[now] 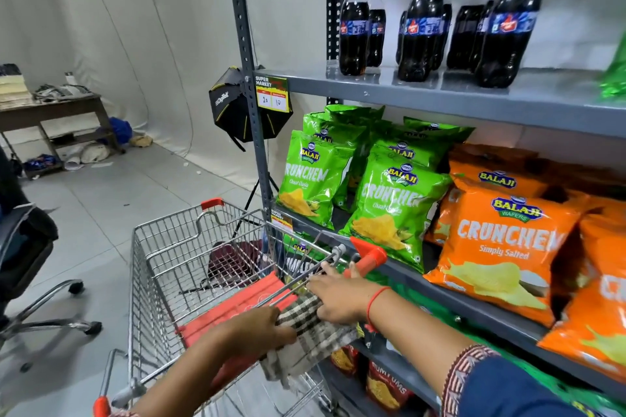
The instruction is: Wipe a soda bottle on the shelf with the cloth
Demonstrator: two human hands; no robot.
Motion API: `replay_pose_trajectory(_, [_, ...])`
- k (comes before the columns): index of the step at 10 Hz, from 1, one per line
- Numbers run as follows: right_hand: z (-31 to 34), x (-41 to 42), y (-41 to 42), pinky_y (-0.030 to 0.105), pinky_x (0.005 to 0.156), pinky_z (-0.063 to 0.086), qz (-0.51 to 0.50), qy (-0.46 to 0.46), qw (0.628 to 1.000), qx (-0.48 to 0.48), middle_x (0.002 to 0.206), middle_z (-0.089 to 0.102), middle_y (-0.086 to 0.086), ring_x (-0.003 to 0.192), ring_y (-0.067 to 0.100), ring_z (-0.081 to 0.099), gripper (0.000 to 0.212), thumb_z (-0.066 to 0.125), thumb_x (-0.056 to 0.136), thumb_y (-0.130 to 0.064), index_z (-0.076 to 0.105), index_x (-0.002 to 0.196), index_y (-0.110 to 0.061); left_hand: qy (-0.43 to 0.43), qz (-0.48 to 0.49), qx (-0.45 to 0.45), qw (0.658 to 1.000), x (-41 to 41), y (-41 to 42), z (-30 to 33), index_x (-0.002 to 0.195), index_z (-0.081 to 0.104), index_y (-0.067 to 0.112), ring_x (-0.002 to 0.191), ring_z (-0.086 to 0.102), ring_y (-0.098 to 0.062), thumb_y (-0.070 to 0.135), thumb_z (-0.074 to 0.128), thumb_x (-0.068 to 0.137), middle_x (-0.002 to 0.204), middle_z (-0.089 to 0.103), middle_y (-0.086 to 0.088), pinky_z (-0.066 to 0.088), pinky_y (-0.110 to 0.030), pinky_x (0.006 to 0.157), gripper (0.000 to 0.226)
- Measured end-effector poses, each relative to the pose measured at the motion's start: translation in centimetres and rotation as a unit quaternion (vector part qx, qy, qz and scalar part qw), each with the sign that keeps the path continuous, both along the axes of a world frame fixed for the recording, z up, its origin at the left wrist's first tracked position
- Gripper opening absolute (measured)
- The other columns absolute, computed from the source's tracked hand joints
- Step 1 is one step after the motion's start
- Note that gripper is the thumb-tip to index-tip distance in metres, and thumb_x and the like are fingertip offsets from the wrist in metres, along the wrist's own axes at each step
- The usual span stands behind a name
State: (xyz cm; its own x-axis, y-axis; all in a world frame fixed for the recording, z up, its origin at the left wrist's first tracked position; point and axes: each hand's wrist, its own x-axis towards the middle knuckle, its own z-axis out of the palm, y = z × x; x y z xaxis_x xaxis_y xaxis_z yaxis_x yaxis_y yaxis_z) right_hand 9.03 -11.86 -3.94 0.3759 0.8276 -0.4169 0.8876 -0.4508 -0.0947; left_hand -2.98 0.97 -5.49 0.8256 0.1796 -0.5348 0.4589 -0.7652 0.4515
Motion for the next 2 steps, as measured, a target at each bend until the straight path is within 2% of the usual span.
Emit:
replay_pose_trajectory(1, [0.1,-0.5,-0.1,0.064,0.108,-0.015,-0.008,-0.023,1.0,0.01,0.158,-0.003,0.003,0.143,0.023,-0.015,0.068,0.039,0.088,-0.017,0.007,0.147,-0.013,0.057,-0.106,0.114,0.986,0.5,0.0,2.1,0.103,0.058,0.009,0.08,0.051,-0.018,0.05,0.041,0.085,0.091,0.059,-0.006,0.038,-0.025,0.062,0.048])
replay_pose_trajectory(2, [0.5,-0.6,0.0,0.062,0.109,-0.015,-0.023,-0.009,0.999,0.03,0.158,-0.009,0.004,0.142,0.021,-0.018,0.072,0.039,0.087,-0.011,0.0,0.148,-0.014,0.052,-0.146,0.171,0.973,1.3,-0.1,3.6,0.111,0.055,0.003,0.088,0.054,-0.024,0.052,0.039,0.086,0.105,0.061,-0.017,0.038,-0.027,0.071,0.057])
